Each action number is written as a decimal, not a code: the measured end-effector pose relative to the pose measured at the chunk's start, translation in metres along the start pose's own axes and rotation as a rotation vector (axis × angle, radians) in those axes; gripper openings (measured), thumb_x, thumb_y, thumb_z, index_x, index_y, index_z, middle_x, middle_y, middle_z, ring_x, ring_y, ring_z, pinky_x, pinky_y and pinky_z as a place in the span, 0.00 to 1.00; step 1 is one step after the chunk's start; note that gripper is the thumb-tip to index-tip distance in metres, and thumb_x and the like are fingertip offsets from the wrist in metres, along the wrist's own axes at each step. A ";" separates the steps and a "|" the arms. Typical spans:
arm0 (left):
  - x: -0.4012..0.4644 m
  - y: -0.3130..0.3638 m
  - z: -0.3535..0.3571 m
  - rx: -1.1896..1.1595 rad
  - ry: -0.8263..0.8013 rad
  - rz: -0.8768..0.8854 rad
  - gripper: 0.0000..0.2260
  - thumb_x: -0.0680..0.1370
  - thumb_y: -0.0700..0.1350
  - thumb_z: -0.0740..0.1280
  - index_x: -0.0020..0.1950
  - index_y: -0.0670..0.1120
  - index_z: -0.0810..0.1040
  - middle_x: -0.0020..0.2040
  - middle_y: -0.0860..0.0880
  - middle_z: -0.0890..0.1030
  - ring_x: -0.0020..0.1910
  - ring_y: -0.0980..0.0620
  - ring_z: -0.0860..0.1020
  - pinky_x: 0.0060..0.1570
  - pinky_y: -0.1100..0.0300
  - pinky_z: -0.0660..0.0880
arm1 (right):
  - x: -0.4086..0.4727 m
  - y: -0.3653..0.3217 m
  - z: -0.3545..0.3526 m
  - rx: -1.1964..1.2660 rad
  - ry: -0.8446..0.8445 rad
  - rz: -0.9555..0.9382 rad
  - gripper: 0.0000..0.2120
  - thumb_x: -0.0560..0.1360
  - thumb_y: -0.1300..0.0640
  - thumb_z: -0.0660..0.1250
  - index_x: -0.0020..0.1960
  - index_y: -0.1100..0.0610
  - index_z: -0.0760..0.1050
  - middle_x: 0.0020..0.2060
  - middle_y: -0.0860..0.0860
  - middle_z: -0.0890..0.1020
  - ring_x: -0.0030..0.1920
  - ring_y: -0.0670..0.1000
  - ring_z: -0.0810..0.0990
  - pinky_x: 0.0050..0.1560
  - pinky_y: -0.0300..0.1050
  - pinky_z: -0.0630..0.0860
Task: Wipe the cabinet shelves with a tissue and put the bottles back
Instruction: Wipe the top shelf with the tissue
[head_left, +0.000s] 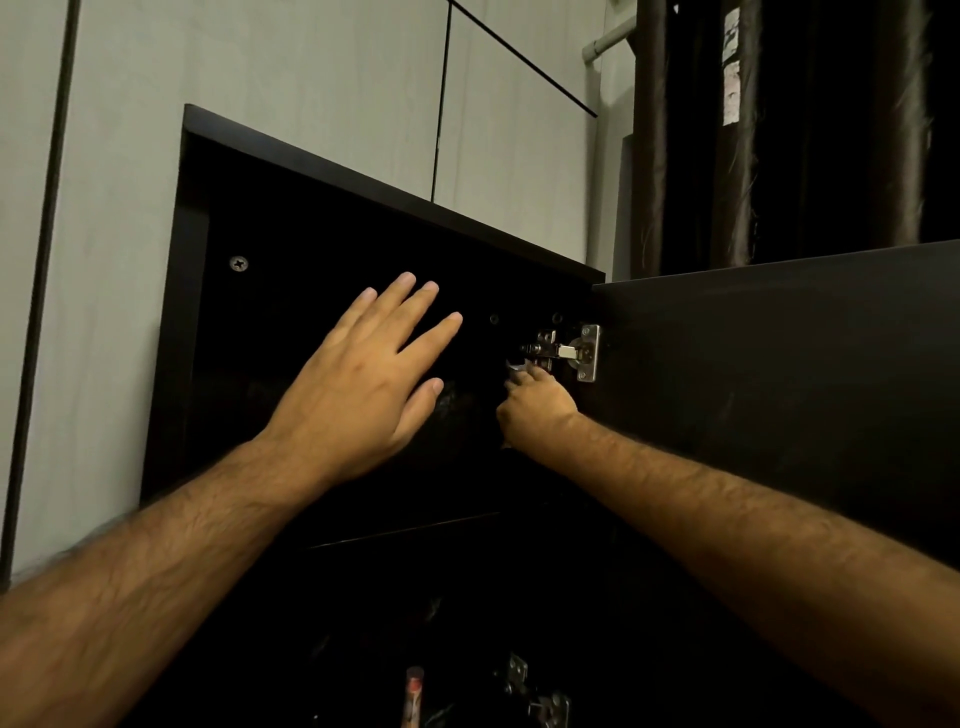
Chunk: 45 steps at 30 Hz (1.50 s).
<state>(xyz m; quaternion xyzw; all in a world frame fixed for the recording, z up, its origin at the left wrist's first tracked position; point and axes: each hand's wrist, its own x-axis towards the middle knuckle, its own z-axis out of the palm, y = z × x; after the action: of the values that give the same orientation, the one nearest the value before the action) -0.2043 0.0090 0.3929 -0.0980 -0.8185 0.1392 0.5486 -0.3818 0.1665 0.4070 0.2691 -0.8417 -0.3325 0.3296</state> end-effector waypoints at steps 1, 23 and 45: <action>0.000 0.000 0.001 0.003 -0.004 -0.001 0.26 0.80 0.53 0.58 0.77 0.47 0.62 0.78 0.41 0.60 0.78 0.45 0.53 0.75 0.49 0.48 | -0.005 0.000 0.002 -0.028 -0.012 0.045 0.27 0.83 0.47 0.50 0.77 0.58 0.57 0.78 0.60 0.54 0.78 0.59 0.50 0.77 0.56 0.46; -0.018 -0.023 -0.010 0.082 -0.041 0.039 0.30 0.79 0.56 0.60 0.78 0.47 0.60 0.79 0.41 0.56 0.79 0.44 0.50 0.77 0.46 0.48 | -0.043 -0.033 0.007 0.008 -0.342 -0.248 0.22 0.82 0.53 0.57 0.75 0.57 0.63 0.77 0.58 0.60 0.78 0.59 0.52 0.77 0.57 0.53; 0.027 -0.057 -0.072 0.654 0.092 0.040 0.38 0.75 0.63 0.63 0.78 0.44 0.58 0.78 0.37 0.56 0.78 0.38 0.50 0.74 0.36 0.45 | 0.027 -0.072 -0.020 1.192 0.788 0.463 0.09 0.78 0.52 0.65 0.49 0.58 0.79 0.47 0.53 0.78 0.46 0.52 0.79 0.41 0.42 0.74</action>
<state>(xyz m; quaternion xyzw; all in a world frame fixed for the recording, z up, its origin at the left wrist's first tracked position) -0.1482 -0.0272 0.4617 0.0609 -0.7027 0.4006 0.5848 -0.3678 0.0950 0.3752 0.3174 -0.7338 0.3784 0.4665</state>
